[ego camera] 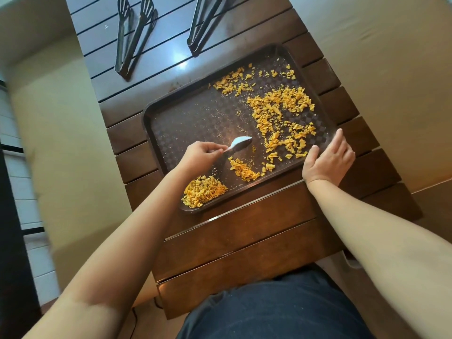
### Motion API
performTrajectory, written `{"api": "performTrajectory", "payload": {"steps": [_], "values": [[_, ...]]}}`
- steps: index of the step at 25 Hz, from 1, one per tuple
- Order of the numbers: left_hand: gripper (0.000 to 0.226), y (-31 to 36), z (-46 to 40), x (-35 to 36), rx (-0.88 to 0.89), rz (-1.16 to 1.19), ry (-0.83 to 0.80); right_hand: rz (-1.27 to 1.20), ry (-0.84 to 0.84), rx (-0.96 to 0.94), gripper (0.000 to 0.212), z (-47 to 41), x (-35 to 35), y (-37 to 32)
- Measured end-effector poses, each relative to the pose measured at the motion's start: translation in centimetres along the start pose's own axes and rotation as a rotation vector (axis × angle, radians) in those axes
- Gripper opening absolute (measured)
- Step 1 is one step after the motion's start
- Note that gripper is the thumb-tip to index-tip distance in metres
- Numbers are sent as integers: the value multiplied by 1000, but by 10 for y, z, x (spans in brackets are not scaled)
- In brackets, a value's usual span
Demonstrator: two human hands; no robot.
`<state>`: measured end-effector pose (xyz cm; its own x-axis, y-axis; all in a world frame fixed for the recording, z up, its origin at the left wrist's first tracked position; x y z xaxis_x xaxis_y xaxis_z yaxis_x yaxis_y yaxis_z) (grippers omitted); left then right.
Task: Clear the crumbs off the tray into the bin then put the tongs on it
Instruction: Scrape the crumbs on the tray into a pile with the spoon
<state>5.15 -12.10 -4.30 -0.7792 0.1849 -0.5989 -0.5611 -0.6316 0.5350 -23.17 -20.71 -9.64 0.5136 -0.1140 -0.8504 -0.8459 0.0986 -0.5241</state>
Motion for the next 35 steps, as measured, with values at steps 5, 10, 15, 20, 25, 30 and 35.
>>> {"api": "performTrajectory", "payload": {"steps": [5,10,15,20,25,30,35], "values": [[20,10,5,19,129,-270,-173,3,-1,2,65,1,1,1],[20,30,2,14,218,-308,-88,-5,2,2,66,0,1,1],[22,46,-8,31,249,-332,-142,-7,8,-10,67,0,0,0],[20,28,0,19,253,-470,-208,-6,4,-10,67,0,0,0],[20,-4,16,-8,169,-557,-265,-8,7,-8,66,1,-1,0],[20,4,13,-6,159,-306,-107,-5,8,-10,67,1,-1,-1],[21,10,10,17,176,-335,-162,-1,11,-10,67,1,-1,-1]]}}
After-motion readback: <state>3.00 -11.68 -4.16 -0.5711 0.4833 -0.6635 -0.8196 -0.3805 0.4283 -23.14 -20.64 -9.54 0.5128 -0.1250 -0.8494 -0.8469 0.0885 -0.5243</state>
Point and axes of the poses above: each hand's wrist, its own z-axis away from the middle knuckle, its own x-axis out of the palm, y = z × x, the point moved 5 cm from there along -z, towards the middle knuckle, and after that the axes turned 11 degrees about -z, right-handed, at the moved point
